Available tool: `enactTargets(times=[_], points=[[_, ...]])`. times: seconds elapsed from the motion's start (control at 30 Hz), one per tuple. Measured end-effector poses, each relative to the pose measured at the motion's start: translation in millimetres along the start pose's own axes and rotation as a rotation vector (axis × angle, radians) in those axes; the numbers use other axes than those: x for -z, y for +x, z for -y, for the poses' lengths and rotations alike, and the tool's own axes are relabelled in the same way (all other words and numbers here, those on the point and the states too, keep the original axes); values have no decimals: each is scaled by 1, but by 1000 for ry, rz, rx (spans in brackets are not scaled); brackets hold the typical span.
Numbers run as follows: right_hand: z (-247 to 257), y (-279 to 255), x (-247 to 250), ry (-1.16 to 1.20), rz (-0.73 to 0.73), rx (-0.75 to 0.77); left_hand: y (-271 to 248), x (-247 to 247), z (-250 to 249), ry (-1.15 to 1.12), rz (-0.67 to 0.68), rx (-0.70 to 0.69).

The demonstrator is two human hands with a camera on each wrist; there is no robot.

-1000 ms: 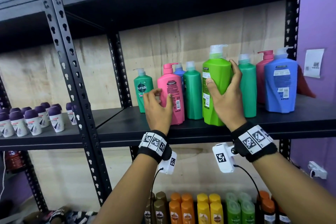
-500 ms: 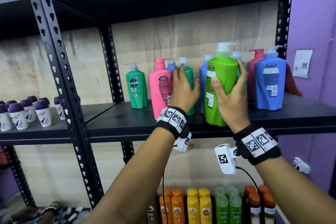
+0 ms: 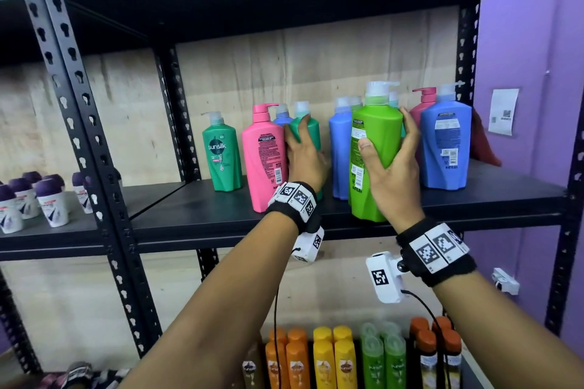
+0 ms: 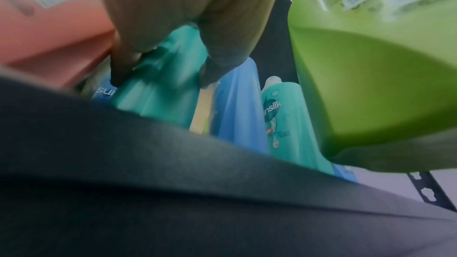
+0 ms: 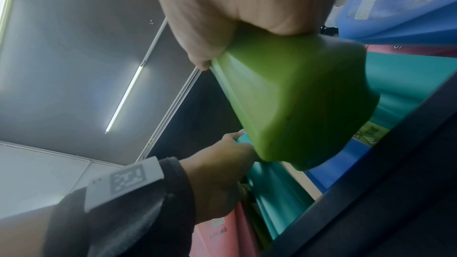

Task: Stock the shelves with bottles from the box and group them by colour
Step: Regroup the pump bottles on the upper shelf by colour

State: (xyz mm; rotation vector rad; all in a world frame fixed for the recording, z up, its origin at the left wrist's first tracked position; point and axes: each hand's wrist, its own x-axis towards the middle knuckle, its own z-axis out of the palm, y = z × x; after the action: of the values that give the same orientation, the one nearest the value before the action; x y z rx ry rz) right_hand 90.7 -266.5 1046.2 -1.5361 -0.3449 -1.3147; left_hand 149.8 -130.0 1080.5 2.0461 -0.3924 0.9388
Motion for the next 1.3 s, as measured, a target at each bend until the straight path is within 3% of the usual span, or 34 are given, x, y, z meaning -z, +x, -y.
enactTargets(times=[0.13, 0.33, 0.57, 0.77, 0.87, 0.97, 1.1, 1.2, 1.3], points=[[2, -2, -5, 41, 6, -19, -6, 3, 6, -50, 12, -37], [-3, -3, -14, 45, -8, 3, -19, 3, 11, -136, -76, -77], [-1, -7, -18, 55, 34, -40, -22, -1, 12, -110, -69, -99], [-2, -10, -24, 45, 85, -59, -39, 7, 13, -147, -187, -186], [-5, -12, -31, 55, 94, -25, -50, 14, 18, -138, -296, -234], [-6, -15, -40, 58, 128, 28, -56, 25, 25, -179, -322, -267], [-3, -17, -55, -26, 184, 163, -55, 34, 32, -193, -365, -285], [0, -12, -64, -52, 216, 131, -55, 38, 37, -228, -400, -233], [2, -6, -69, -260, 220, 138, -55, 41, 41, -243, -397, -182]])
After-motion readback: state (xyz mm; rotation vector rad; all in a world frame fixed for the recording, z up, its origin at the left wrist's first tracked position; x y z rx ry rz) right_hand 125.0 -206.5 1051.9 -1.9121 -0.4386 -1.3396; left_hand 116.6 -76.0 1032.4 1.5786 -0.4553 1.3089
